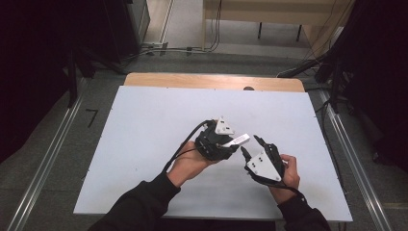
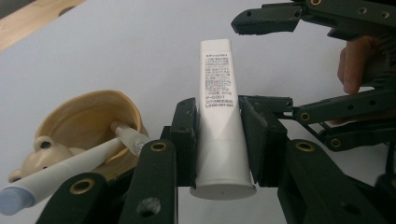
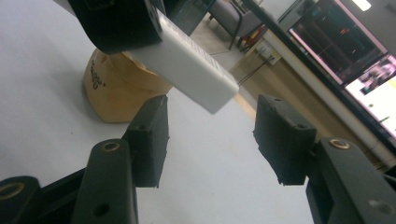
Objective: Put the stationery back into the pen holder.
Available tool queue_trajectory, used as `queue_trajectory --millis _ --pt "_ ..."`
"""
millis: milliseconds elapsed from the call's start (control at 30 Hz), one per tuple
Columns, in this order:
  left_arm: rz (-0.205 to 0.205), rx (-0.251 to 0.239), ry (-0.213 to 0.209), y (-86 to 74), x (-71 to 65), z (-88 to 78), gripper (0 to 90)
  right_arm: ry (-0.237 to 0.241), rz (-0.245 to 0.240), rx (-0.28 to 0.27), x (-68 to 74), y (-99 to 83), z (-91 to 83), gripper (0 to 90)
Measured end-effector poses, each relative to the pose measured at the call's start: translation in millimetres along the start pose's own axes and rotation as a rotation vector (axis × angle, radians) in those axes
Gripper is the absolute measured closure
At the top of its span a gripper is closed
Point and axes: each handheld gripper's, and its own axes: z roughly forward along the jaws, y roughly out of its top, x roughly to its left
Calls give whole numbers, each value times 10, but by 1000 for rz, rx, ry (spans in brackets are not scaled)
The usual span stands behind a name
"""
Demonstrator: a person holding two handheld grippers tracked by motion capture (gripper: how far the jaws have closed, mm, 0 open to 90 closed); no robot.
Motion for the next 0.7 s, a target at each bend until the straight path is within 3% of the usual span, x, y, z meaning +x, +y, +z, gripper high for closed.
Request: queue_trajectory --millis 133,333,633,667,700 --pt "9 26 -10 -17 -25 49 675 -57 -130 -10 118 1 2 458" --pt "17 55 -24 -20 -52 107 675 -105 -303 -15 274 -19 15 504" --pt "17 93 -36 -29 -56 164 675 -152 -469 -19 425 -73 57 622" --pt "17 98 -38 -31 -54 169 675 -158 -524 -13 416 -80 61 639" --pt "17 99 -38 -33 -53 171 675 -167 -520 -25 438 -94 74 650"
